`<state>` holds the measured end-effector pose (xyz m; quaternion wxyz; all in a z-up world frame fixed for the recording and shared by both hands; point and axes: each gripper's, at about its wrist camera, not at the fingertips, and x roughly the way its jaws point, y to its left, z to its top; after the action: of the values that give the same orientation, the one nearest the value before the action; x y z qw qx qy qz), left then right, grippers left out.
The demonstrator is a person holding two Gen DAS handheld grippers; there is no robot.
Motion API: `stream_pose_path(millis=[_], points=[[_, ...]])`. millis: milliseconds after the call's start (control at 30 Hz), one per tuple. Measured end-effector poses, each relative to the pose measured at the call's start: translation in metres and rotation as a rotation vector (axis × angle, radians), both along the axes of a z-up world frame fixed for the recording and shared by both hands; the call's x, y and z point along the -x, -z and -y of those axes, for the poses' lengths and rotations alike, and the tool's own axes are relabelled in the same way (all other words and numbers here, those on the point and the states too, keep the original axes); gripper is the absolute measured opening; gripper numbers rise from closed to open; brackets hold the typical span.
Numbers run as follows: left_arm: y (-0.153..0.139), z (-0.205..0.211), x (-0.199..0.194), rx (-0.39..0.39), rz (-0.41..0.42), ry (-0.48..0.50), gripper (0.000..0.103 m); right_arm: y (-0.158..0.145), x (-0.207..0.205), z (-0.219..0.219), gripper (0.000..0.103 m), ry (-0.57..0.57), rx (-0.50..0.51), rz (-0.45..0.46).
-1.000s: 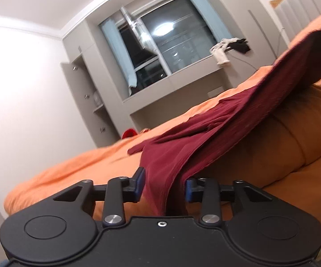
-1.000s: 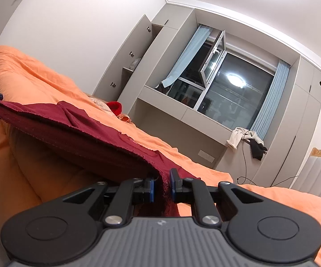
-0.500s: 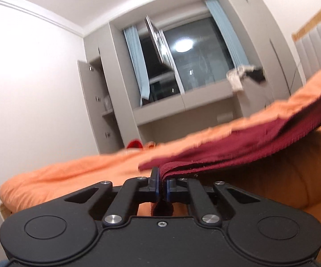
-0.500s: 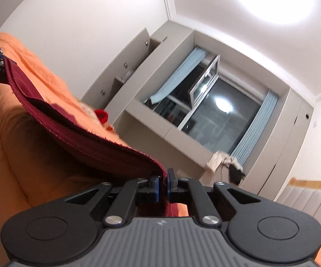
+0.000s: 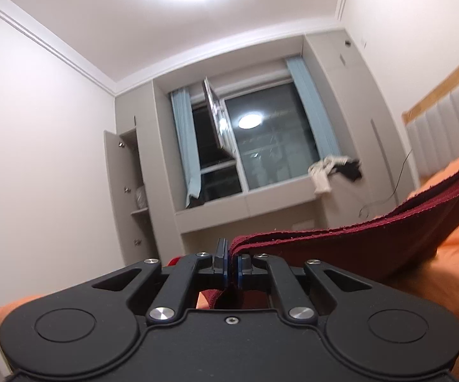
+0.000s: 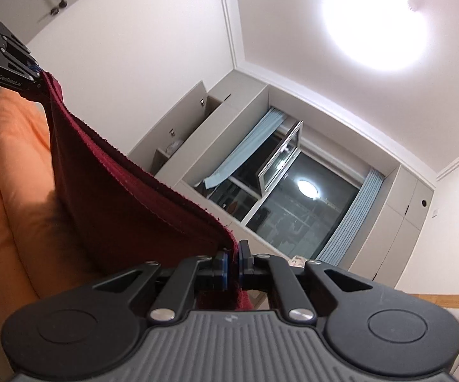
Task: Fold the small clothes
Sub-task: 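Lift the hem with both grippers and fold it over toward the collar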
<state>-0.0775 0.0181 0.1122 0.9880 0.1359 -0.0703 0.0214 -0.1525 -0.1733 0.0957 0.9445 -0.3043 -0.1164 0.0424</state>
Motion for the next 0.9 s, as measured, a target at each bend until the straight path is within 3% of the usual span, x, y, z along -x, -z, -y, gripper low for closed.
stream_pose_path(millis=[167,333,600,900], points=[[-0.028,0.000,0.006,0.019,0.022,0.035,0.005,-0.014,-0.021,-0.003,0.007,0.008,-0.006,0.052],[-0.051,0.003,-0.040,0.018,0.031,0.022,0.005,-0.023,-0.087,-0.011,0.007,0.050,-0.026,0.061],[-0.072,0.011,-0.174,0.014,-0.006,-0.032,0.006,-0.025,-0.208,-0.010,0.008,0.099,-0.018,-0.001],[-0.039,0.001,-0.329,0.079,-0.205,-0.131,0.006,0.014,-0.335,-0.017,0.009,0.114,-0.008,-0.191]])
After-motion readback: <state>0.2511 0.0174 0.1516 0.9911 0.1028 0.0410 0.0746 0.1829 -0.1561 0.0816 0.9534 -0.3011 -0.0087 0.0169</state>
